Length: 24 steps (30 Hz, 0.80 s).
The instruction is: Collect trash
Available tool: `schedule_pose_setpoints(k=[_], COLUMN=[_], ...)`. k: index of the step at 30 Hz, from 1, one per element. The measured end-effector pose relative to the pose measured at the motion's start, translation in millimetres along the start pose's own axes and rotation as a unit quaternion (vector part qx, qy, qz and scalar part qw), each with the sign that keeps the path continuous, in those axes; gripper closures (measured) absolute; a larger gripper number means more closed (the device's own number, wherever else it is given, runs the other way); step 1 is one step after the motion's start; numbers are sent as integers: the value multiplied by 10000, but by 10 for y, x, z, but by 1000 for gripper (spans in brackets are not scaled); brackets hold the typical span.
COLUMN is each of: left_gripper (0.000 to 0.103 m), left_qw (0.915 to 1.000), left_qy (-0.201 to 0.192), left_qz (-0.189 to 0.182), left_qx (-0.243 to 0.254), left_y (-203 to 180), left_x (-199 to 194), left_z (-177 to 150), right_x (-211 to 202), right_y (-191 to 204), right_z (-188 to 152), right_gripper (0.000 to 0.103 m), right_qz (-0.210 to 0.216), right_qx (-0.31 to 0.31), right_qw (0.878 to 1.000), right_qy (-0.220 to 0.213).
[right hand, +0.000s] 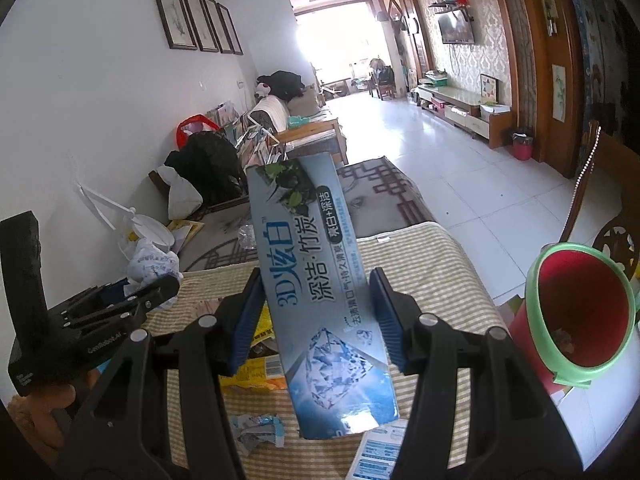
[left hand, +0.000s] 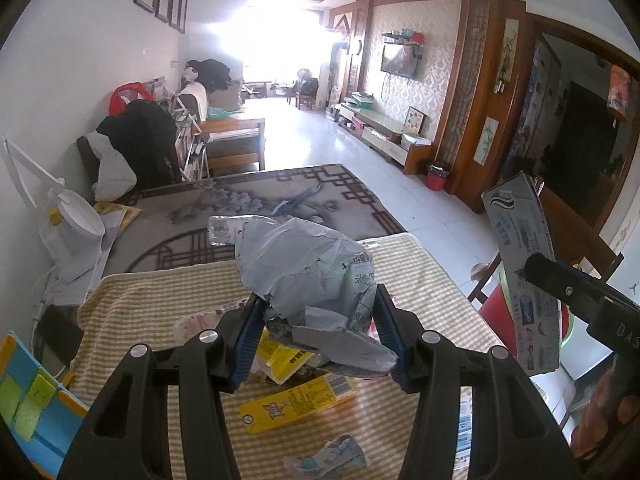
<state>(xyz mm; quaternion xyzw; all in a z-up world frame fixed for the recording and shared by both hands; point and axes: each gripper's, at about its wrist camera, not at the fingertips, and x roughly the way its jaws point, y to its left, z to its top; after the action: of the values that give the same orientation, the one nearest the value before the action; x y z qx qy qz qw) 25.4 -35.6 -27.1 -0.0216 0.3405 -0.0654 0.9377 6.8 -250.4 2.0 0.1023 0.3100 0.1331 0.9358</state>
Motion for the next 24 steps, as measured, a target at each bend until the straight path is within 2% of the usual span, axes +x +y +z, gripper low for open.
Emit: schedule_pose_setpoints(k=[9,15,20,24], left_gripper=[53,52,52,52], left_qw=[9999,9999,9995,9984], left_qy=[101,84,134,177], left_qz=[65,67,129,334], left_qx=[-97,-114,-260,-419], left_y=[-356,-755,-1010,-1076], left_x=[123,235,326,368], left_z=[16,29,1,-93], right_x=[-83,-115,126,499], right_y=[-395,-760,-1101,-1309], right_z=[88,142,30,-245], right_gripper=[51,54,54,39], right_qz=[91,130,234,261], right_qx=[15,-49,-180,-298], right_qw=[10000,9998,9953,9821], right_qy=[31,110,918,1840])
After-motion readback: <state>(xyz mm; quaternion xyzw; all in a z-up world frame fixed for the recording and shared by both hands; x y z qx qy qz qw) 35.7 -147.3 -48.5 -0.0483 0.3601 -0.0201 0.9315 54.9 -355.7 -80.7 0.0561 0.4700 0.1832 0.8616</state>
